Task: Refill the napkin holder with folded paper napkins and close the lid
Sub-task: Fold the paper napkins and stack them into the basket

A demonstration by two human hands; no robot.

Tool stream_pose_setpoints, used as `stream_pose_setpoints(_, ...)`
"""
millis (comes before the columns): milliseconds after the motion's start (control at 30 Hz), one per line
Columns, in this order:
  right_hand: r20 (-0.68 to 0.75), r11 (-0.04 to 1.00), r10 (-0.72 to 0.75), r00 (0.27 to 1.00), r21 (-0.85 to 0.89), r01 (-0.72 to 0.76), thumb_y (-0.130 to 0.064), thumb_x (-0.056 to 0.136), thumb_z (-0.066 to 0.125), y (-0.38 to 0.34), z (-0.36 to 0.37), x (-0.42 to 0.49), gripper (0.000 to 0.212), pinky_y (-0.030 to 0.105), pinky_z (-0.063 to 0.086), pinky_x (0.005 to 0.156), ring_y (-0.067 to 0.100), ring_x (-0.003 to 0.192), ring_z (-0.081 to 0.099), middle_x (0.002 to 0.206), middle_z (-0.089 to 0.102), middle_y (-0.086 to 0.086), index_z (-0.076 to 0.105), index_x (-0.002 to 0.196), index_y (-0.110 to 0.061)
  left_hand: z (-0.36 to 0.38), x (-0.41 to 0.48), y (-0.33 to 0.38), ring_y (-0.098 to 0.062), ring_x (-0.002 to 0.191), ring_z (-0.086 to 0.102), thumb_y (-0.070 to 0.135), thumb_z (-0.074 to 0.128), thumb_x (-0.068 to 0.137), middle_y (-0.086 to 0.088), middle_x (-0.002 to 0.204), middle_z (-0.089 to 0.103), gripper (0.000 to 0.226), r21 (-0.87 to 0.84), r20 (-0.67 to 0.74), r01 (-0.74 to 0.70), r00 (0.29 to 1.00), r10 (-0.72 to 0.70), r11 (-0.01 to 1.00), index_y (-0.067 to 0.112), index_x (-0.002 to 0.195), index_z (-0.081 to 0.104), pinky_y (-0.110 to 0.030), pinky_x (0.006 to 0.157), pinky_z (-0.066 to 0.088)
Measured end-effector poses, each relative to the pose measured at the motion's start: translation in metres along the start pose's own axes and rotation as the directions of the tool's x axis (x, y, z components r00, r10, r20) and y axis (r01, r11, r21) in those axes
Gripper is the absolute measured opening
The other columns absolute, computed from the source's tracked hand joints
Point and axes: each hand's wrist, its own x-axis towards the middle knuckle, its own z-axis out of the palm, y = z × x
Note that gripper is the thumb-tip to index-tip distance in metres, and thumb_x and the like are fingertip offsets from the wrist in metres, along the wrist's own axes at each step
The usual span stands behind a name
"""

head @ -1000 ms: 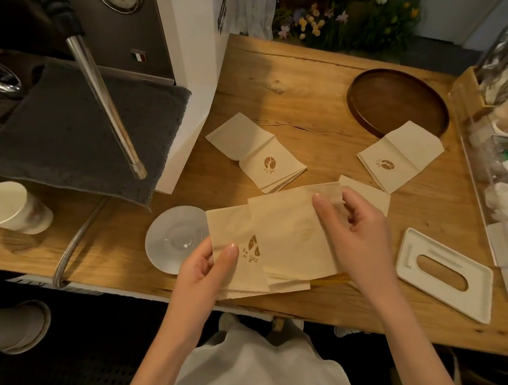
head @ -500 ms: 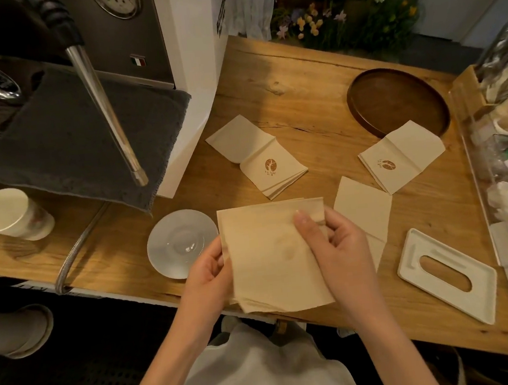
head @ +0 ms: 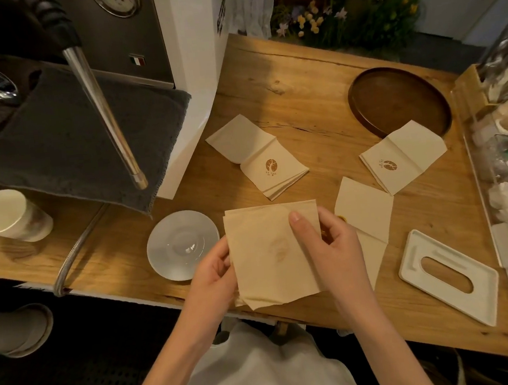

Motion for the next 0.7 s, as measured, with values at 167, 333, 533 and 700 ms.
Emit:
stream_pose_setpoints(167, -0.022, 0.995, 0.049, 0.999, 0.085, -0.047, -0.028, 0.093, 0.060, -0.002, 0.003, 0.000, 0.014, 0.023, 0.055, 0.064, 0.011, 0.084, 0.071, 0.092, 0.075, -0.006, 0.072, 0.100, -0.023, 0.000, 0.002, 0.002, -0.009, 0.099, 0.068, 0.007, 0.051, 0.093, 0.008, 0.108, 0.073, 0.035, 0.002, -0.002, -0.015, 1.000, 0.015, 1.000, 0.031, 0.116, 0.060, -0.020, 0.071, 0.055)
stream_pose_setpoints(333, -0.038, 0.991, 0.076, 0.996, 0.113, -0.071, -0.028, 0.092, 0.062, -0.002, 0.005, 0.003, 0.012, 0.029, 0.057, 0.071, 0.013, 0.087, 0.071, 0.093, 0.075, -0.006, 0.071, 0.098, -0.024, 0.001, 0.004, 0.004, -0.007, 0.100, 0.068, 0.006, 0.050, 0.093, 0.009, 0.108, 0.073, 0.035, -0.005, -0.008, -0.014, 1.000, 0.014, 1.000, 0.031, 0.116, 0.060, -0.018, 0.072, 0.054)
stream_pose_setpoints(533, -0.053, 0.986, 0.082, 0.995, 0.147, -0.074, -0.017, 0.090, 0.066, -0.002, 0.004, 0.007, 0.016, 0.027, 0.057, 0.068, 0.012, 0.085, 0.072, 0.093, 0.075, -0.004, 0.063, 0.105, -0.019, 0.001, 0.007, 0.005, -0.003, 0.096, 0.068, 0.012, 0.049, 0.095, 0.010, 0.106, 0.073, 0.030, -0.029, -0.013, 0.017, 1.000, -0.018, 0.999, 0.029, 0.116, 0.062, -0.016, 0.070, 0.053)
stream_pose_setpoints(700, -0.058, 0.980, 0.099, 0.993, 0.181, -0.087, -0.016, 0.089, 0.066, -0.004, 0.005, 0.011, 0.039, 0.026, 0.059, 0.069, 0.008, 0.085, 0.072, 0.094, 0.076, -0.010, 0.050, 0.122, -0.030, -0.001, 0.009, 0.005, -0.018, 0.094, 0.070, 0.046, 0.038, 0.089, -0.004, 0.108, 0.072, 0.046, -0.235, 0.017, 0.179, 0.984, -0.180, 0.955, 0.022, 0.119, 0.064, -0.027, 0.066, 0.057)
